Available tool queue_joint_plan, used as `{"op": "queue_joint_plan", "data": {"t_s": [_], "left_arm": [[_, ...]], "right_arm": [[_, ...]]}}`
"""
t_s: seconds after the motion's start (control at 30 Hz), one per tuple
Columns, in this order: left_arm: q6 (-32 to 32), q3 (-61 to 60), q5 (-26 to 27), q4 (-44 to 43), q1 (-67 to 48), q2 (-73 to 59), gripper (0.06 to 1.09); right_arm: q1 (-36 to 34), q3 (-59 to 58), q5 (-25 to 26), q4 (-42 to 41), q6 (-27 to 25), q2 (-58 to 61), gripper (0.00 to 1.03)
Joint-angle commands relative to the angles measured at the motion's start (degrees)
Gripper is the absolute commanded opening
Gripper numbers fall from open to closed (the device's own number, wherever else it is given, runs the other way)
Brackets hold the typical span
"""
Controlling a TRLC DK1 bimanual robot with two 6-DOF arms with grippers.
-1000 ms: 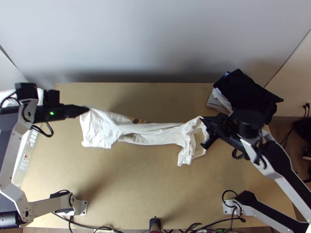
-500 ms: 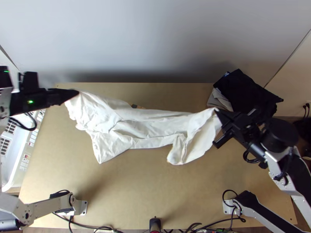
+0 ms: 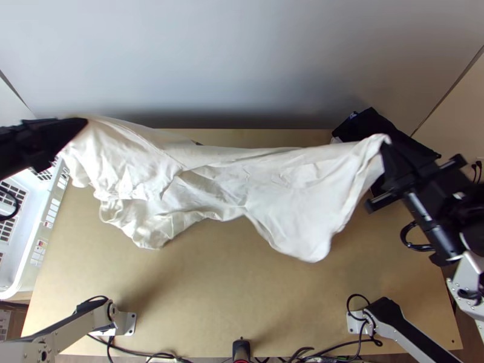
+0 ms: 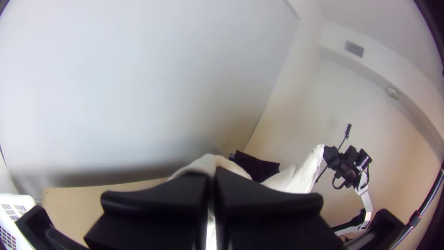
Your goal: Fold the t-shirt
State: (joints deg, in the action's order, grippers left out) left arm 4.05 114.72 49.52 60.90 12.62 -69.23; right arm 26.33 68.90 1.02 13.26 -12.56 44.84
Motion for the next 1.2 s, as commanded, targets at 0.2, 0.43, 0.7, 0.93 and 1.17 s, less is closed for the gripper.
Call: {"op": "queue_joint_plan", "data": {"t_s": [0.2,0.43,0.7,0.93,1.17], "left_arm": [[4.1,8.8,0.0,-1.6,0.8,1.7,0.09],[5.6,11.8,0.0,-1.8,1.7,2.2,0.09],[5.3,15.5,0.2,-0.8,1.9,4.2,0.09],[2.2,15.5,0.2,-1.1,3.6,9.8,0.09],[3.2,15.7,0.2,-3.5,8.3,16.5,0.09]], "right_arm": [[-1.0,3.9,1.4,-1.9,5.3,-2.4,0.03],[-0.5,4.0,1.4,0.6,5.9,-5.0,0.03],[-0.3,7.5,1.5,6.4,6.5,-6.9,0.03],[-0.3,8.0,1.4,8.5,8.4,-8.8,0.03],[0.0,11.8,1.4,15.7,9.9,-10.1,0.03]]}}
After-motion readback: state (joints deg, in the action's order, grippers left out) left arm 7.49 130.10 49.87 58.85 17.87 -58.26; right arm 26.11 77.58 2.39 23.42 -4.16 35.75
